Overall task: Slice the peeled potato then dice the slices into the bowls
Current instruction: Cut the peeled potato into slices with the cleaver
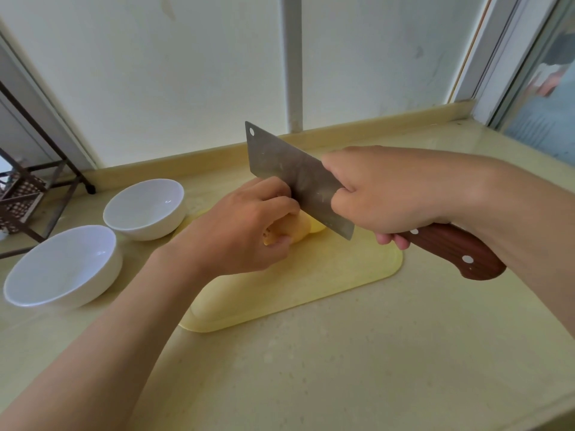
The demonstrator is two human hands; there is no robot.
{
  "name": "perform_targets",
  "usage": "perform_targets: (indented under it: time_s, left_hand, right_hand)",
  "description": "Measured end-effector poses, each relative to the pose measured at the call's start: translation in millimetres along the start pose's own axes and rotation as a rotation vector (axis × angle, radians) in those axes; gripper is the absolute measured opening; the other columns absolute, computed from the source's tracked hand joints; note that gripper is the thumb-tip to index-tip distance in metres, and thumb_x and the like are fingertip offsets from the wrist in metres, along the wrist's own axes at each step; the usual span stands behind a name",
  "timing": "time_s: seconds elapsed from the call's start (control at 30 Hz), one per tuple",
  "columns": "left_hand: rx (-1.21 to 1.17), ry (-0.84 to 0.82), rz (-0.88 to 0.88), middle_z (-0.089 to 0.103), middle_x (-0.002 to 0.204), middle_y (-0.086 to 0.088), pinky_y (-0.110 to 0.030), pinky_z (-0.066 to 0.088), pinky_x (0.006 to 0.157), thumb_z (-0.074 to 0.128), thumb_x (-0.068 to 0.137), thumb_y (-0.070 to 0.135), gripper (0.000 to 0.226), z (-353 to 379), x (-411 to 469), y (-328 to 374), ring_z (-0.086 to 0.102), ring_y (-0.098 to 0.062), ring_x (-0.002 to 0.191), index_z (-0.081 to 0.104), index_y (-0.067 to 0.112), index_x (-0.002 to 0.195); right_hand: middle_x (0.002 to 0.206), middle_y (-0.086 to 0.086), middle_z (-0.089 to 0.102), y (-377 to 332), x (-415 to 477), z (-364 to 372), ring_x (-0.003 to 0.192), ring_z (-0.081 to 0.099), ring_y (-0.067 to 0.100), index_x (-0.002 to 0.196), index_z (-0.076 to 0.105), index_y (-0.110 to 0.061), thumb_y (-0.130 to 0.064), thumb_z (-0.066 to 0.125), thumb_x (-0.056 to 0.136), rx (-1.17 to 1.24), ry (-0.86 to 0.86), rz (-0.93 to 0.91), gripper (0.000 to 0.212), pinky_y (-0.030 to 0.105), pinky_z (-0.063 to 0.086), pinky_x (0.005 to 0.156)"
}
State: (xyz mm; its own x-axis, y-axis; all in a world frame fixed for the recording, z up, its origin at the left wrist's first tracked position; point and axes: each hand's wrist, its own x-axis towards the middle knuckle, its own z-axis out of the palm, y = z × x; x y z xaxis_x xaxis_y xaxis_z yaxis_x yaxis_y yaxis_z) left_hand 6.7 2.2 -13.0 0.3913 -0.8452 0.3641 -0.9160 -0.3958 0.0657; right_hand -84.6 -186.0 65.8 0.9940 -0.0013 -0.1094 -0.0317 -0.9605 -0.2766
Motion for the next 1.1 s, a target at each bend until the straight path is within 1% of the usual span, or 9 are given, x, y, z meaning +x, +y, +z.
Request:
perform_targets:
  time_s: [0.3, 0.43, 0.5, 0.57, 0.63, 0.7, 0.87, 0.97, 1.1]
  left_hand:
    - [-0.021, 0.007, -0.011, 0.06, 0.106, -0.002, -0.014, 0.032, 0.076, 0.066, 0.075, 0.025, 0.037, -0.2, 0.2, -2.8, 0.054, -0.018, 0.091, 0.069, 0.012, 0.109]
    - [-0.054, 0.02, -0.017, 0.06, 0.108, -0.002, -0.019, 0.04, 0.078, 0.067, 0.075, 0.024, 0.037, 1.5, -0.8, -3.3, 0.056, -0.019, 0.093, 0.07, 0.012, 0.11]
    - [-0.063, 0.029, -0.018, 0.06, 0.108, -0.003, -0.023, 0.042, 0.078, 0.067, 0.075, 0.024, 0.037, 2.1, -1.5, -3.9, 0.057, -0.021, 0.093, 0.07, 0.012, 0.11]
    - [-0.08, 0.043, -0.018, 0.061, 0.11, -0.004, -0.027, 0.046, 0.078, 0.065, 0.075, 0.025, 0.038, 2.5, -1.9, -4.7, 0.058, -0.023, 0.094, 0.069, 0.011, 0.11]
    - [-0.107, 0.046, -0.008, 0.061, 0.112, -0.004, -0.034, 0.051, 0.08, 0.063, 0.075, 0.026, 0.04, 3.3, -2.4, -3.8, 0.059, -0.025, 0.097, 0.069, 0.011, 0.111]
    - [-0.131, 0.049, 0.001, 0.061, 0.112, -0.004, -0.038, 0.052, 0.081, 0.064, 0.073, 0.021, 0.041, 4.3, -2.1, -3.5, 0.06, -0.025, 0.098, 0.069, 0.011, 0.112]
    - [-0.18, 0.074, 0.005, 0.061, 0.114, -0.004, -0.041, 0.053, 0.081, 0.065, 0.074, 0.02, 0.038, 5.3, -2.3, -9.1, 0.061, -0.025, 0.1, 0.069, 0.011, 0.111]
    - [-0.185, 0.092, 0.035, 0.063, 0.113, -0.003, -0.039, 0.053, 0.081, 0.069, 0.074, 0.015, 0.035, 5.1, -3.1, -6.7, 0.062, -0.023, 0.099, 0.07, 0.011, 0.109]
    - [-0.148, 0.126, 0.067, 0.064, 0.106, -0.002, -0.036, 0.052, 0.076, 0.072, 0.075, 0.01, 0.027, 1.9, -4.2, -5.6, 0.061, -0.023, 0.089, 0.073, 0.012, 0.102]
  right_hand:
    - [0.072, -0.001, 0.071, 3.0, -6.9, -2.4, 0.061, 0.07, 0.017, 0.086, 0.065, -0.017, -0.025, 0.05, 0.099, -0.049, -0.013, 0.007, 0.021, 0.033, 0.058, 0.059]
    - [0.075, 0.001, 0.073, 0.6, -3.6, -2.4, 0.061, 0.069, 0.018, 0.082, 0.063, -0.018, -0.025, 0.05, 0.1, -0.03, -0.014, 0.007, 0.022, 0.032, 0.057, 0.058]
    - [0.079, 0.005, 0.073, -2.5, 1.8, 1.0, 0.055, 0.065, 0.017, 0.08, 0.052, -0.022, -0.021, 0.049, 0.1, -0.029, -0.038, -0.013, 0.021, 0.028, 0.051, 0.05]
    - [0.072, 0.012, 0.068, -7.4, 8.4, 7.2, 0.042, 0.058, 0.019, 0.081, 0.04, -0.024, -0.013, 0.043, 0.099, -0.003, -0.119, 0.008, 0.022, 0.024, 0.045, 0.042]
    - [0.07, 0.017, 0.066, -12.3, 15.9, 17.9, 0.039, 0.055, 0.023, 0.092, 0.044, -0.017, -0.008, 0.038, 0.099, -0.001, -0.189, 0.035, 0.013, 0.024, 0.044, 0.038]
    - [0.078, 0.02, 0.066, -13.8, 21.2, 31.3, 0.043, 0.057, 0.026, 0.105, 0.044, -0.01, -0.009, 0.037, 0.101, -0.008, -0.211, 0.051, 0.008, 0.025, 0.045, 0.038]
    - [0.082, 0.019, 0.064, -9.0, 23.6, 38.9, 0.042, 0.056, 0.023, 0.089, 0.037, -0.019, -0.012, 0.037, 0.102, 0.028, -0.178, 0.077, 0.014, 0.025, 0.044, 0.037]
    - [0.084, 0.02, 0.065, -7.8, 28.7, 40.3, 0.048, 0.061, 0.026, 0.092, 0.039, -0.018, -0.012, 0.038, 0.101, 0.064, -0.168, 0.077, 0.011, 0.028, 0.05, 0.041]
    - [0.082, 0.02, 0.067, -3.3, 28.4, 35.3, 0.046, 0.061, 0.025, 0.106, 0.047, -0.012, -0.011, 0.039, 0.098, 0.112, -0.13, 0.082, 0.012, 0.026, 0.046, 0.04]
